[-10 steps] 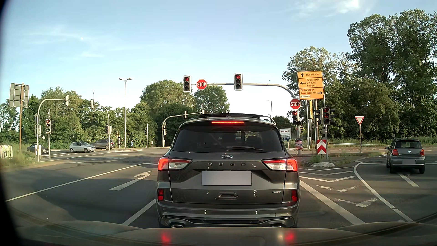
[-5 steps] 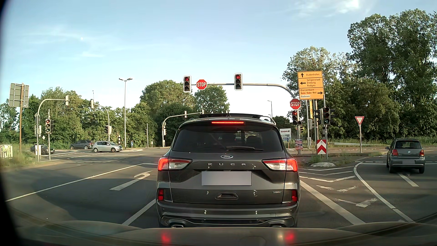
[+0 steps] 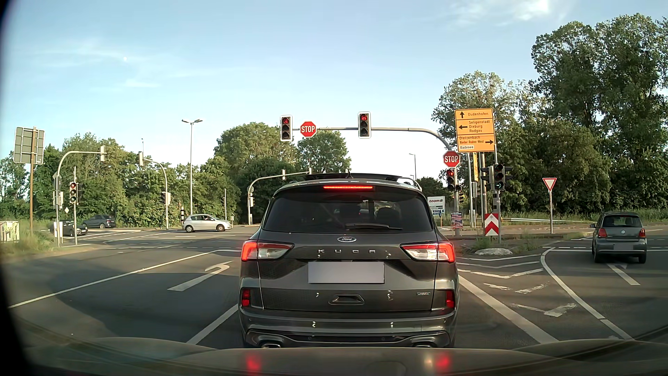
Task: Follow the waypoints while adhering to traffic rules and regulations
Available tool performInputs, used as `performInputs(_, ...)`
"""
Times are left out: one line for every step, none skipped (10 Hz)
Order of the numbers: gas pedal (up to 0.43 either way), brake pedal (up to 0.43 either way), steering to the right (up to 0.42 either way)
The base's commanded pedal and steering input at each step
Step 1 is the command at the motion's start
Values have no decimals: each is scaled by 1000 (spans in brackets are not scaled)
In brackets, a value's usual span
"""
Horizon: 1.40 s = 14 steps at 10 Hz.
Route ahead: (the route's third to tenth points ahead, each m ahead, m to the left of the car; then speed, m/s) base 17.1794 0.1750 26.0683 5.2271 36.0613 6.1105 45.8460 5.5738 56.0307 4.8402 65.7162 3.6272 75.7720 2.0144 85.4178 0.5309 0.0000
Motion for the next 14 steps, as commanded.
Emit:
performInputs(0, 287, 6)
performInputs(0, 287, 5)
performInputs(0, 280, 5)
performInputs(0, 280, 6)
performInputs(0, 287, 6)
performInputs(0, 287, 5)
performInputs(0, 287, 5)
performInputs(0, 287, 4)
performInputs(0, 287, 4)
performInputs(0, 287, 4)
performInputs(0, 287, 4)
performInputs(0, 287, 4)
performInputs(0, 287, 4)
performInputs(0, 287, 4)
